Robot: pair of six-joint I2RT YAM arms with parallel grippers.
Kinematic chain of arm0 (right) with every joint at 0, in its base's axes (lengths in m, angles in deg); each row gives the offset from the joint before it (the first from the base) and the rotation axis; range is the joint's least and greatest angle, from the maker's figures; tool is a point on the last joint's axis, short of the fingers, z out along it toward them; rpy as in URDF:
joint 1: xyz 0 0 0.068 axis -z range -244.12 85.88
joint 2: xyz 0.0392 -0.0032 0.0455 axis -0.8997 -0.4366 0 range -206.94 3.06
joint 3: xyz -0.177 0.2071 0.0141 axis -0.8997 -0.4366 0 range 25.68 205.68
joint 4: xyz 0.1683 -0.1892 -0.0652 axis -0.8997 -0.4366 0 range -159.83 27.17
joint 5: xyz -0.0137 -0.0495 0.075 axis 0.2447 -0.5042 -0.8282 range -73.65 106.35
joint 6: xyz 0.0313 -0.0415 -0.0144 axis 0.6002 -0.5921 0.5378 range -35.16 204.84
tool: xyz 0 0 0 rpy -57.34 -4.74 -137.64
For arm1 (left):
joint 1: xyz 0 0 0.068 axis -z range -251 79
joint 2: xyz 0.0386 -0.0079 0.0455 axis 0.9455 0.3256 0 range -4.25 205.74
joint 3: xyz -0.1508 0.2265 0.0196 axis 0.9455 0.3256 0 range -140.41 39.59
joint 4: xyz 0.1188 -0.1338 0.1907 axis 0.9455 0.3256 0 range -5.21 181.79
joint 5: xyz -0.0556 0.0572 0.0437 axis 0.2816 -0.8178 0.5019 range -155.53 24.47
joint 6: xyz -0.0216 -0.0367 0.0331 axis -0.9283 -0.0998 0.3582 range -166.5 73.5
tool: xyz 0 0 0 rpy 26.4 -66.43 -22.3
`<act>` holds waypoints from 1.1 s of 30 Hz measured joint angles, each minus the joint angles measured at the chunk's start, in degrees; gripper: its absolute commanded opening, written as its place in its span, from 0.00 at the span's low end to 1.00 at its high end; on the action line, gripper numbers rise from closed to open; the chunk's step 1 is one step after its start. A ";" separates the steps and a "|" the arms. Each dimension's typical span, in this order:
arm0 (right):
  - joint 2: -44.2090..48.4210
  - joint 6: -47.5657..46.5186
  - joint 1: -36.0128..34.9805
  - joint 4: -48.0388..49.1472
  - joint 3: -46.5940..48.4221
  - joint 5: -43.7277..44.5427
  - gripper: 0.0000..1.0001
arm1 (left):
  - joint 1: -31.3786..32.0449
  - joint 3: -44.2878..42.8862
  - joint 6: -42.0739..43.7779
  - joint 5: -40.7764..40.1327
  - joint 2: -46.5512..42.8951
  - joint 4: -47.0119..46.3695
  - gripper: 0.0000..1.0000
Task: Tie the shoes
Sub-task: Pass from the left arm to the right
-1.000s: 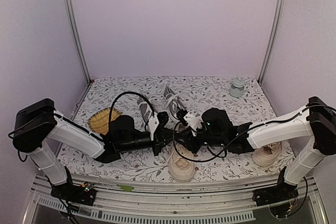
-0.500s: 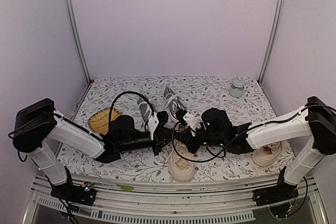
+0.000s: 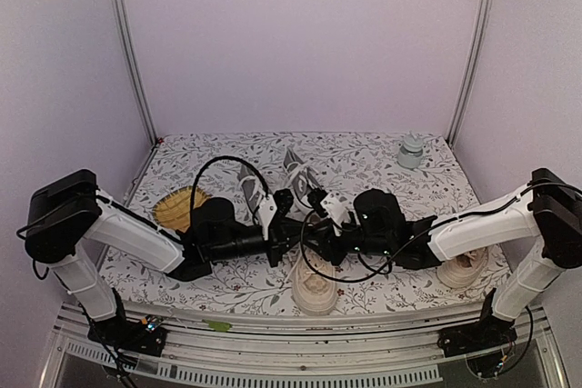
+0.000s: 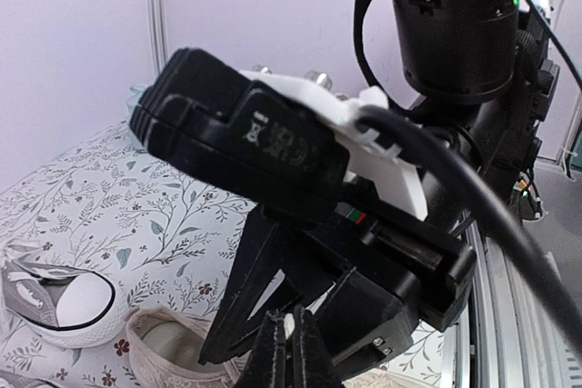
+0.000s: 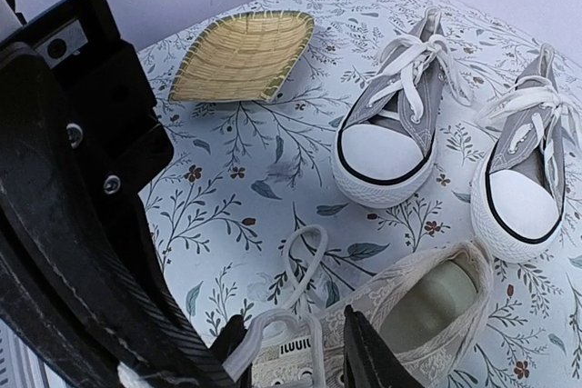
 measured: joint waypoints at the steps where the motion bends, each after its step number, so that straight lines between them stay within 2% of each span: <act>1: -0.17 0.13 0.00 0.46 -0.04 0.17 0.36 | 0.00 -0.13 -0.22 0.09 0.15 -0.24 0.00; 6: -1.57 0.17 0.00 2.25 -0.04 0.22 0.42 | -0.07 -0.52 -1.53 1.11 0.66 -1.31 0.00; 10: -1.60 0.26 0.00 3.67 -0.90 0.31 0.42 | -0.13 -0.57 -2.36 1.68 0.87 -1.55 0.00; 12: -1.46 0.48 0.00 4.42 -1.60 0.68 0.38 | -0.13 -0.57 -2.78 2.25 1.05 -1.53 0.00; 17: -1.40 0.87 -0.04 5.31 -1.95 1.60 0.13 | -0.26 -0.98 -3.74 2.71 1.38 -1.68 0.00; 22: -0.70 0.98 -0.09 5.90 -2.47 1.79 0.02 | -0.37 -1.03 -4.46 2.71 1.38 -1.79 0.00; 25: 0.85 0.48 -0.09 5.97 -3.54 1.73 0.01 | -0.37 -1.01 -4.79 3.10 1.38 -1.81 0.01; 27: 1.81 -0.22 -0.09 5.68 -4.26 1.29 0.01 | -0.39 -0.98 -4.92 3.34 1.36 -1.79 0.27; 28: 2.19 -0.61 -0.09 5.18 -4.44 0.74 0.01 | -0.50 -0.98 -4.90 3.52 1.29 -1.60 0.37; 31: 2.71 -2.12 0.07 3.37 -4.48 -1.40 0.01 | -0.76 -0.98 -3.56 3.58 0.00 1.27 0.56; 33: 2.82 -3.02 0.44 1.22 -4.33 -3.65 0.01 | -1.07 -0.83 -1.92 3.39 -2.91 5.44 0.62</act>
